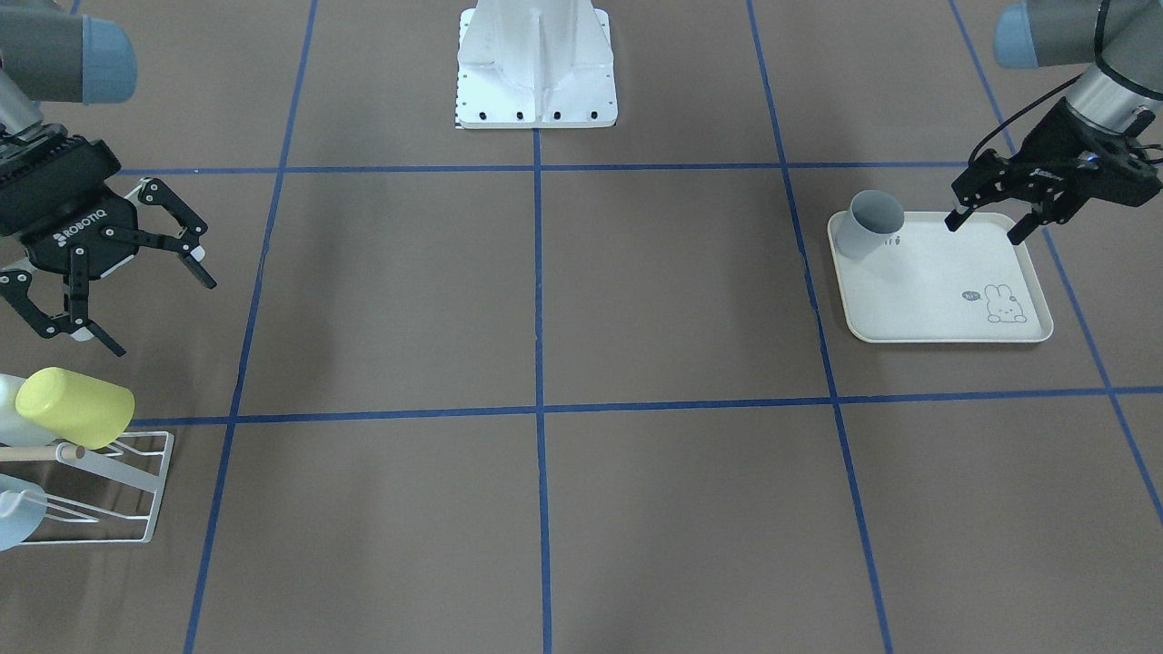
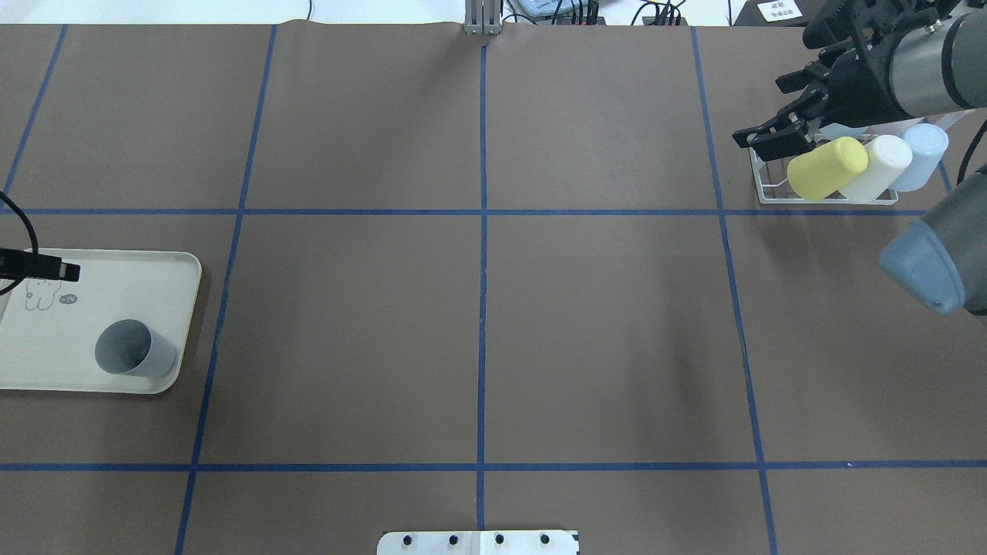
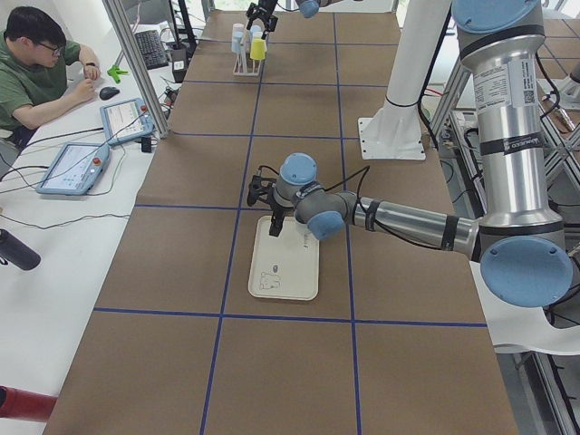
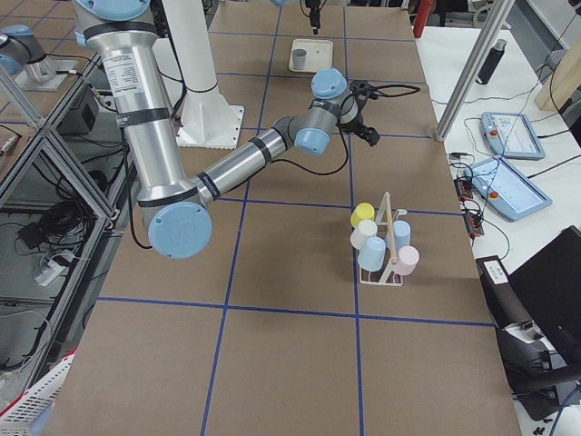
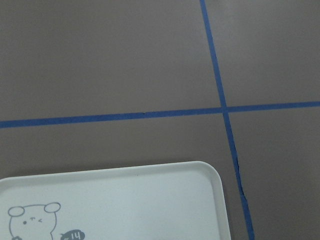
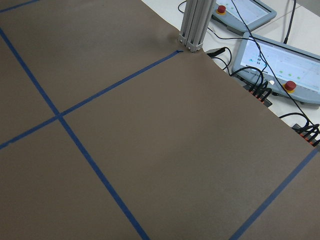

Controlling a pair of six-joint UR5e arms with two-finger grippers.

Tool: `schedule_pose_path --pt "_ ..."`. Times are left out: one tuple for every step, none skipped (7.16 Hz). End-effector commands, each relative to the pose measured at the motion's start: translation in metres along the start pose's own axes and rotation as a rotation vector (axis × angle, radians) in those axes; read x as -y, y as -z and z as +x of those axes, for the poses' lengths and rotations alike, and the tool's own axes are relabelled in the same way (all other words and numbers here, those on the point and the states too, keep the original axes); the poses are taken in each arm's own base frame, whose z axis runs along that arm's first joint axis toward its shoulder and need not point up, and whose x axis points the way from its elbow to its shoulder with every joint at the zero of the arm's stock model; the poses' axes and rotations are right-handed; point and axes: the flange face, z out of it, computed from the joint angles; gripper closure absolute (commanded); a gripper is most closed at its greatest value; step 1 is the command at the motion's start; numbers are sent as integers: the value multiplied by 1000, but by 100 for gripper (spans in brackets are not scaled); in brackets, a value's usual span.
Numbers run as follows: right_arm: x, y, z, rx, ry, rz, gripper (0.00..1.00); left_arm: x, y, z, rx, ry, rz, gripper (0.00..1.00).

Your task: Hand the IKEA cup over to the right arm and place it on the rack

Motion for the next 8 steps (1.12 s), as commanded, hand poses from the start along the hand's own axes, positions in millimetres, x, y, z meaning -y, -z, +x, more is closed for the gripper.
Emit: schedule_pose_path --pt "2 -2 -3 5 1 -9 0 -26 -32 21 25 32 -44 0" --pt "2 -3 -5 5 1 -8 0 -33 -41 29 30 37 -52 1" --pt "2 -3 -5 5 1 -8 0 -35 -40 33 25 35 -55 6" --pt "1 -4 -5 6 1 -10 0 -42 -41 30 31 34 -68 14" --pt "1 -5 -6 7 2 -11 0 -46 -43 32 30 28 -79 29" --pt "1 -5 -7 8 3 -12 0 -49 -46 35 28 22 -88 38" --pt "2 -7 -8 9 6 -12 0 -52 -49 38 24 14 -97 39" --pt "1 -8 -8 10 6 -13 0 -56 -52 42 21 5 -108 43"
